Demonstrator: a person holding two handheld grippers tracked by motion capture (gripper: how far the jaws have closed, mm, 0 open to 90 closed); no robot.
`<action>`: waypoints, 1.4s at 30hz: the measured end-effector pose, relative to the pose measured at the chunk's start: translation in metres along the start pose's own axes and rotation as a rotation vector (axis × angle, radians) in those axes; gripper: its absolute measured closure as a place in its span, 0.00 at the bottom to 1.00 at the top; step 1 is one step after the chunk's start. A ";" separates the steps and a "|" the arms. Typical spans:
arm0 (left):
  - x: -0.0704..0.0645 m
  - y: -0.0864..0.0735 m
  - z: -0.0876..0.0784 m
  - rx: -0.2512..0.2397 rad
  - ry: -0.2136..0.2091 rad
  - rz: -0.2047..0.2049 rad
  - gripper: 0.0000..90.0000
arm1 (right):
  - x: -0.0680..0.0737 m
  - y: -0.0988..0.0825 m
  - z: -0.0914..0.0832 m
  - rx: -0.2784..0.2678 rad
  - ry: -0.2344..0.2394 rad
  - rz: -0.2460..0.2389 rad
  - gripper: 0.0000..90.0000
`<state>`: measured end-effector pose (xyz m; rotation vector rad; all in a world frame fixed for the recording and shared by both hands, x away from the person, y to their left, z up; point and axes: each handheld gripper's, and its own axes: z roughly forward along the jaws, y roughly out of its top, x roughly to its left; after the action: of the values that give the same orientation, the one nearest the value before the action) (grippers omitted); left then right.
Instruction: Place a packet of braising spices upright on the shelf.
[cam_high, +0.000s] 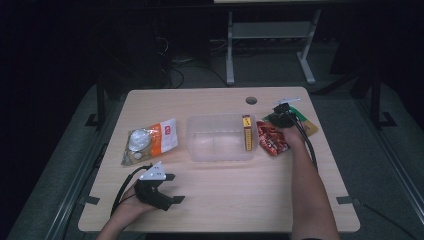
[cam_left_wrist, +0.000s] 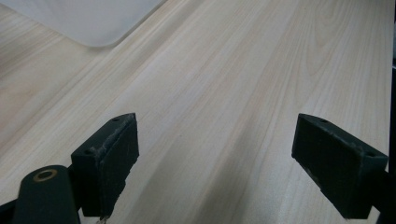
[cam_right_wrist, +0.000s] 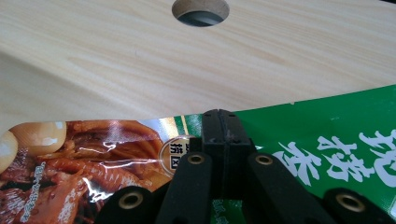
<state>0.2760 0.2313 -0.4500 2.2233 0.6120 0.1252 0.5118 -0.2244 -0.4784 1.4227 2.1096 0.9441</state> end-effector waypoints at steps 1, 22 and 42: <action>0.000 0.000 0.000 0.000 -0.001 0.001 0.16 | 0.002 -0.002 -0.002 -0.003 0.001 0.002 1.00; -0.007 0.003 0.008 0.021 -0.022 0.015 0.16 | 0.019 -0.044 -0.046 -0.010 -0.005 -0.039 1.00; -0.010 0.004 0.009 0.018 -0.029 0.018 0.16 | 0.040 -0.075 -0.098 0.017 -0.012 -0.151 1.00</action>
<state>0.2715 0.2184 -0.4521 2.2443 0.5800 0.0970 0.3829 -0.2353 -0.4659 1.2527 2.1860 0.8587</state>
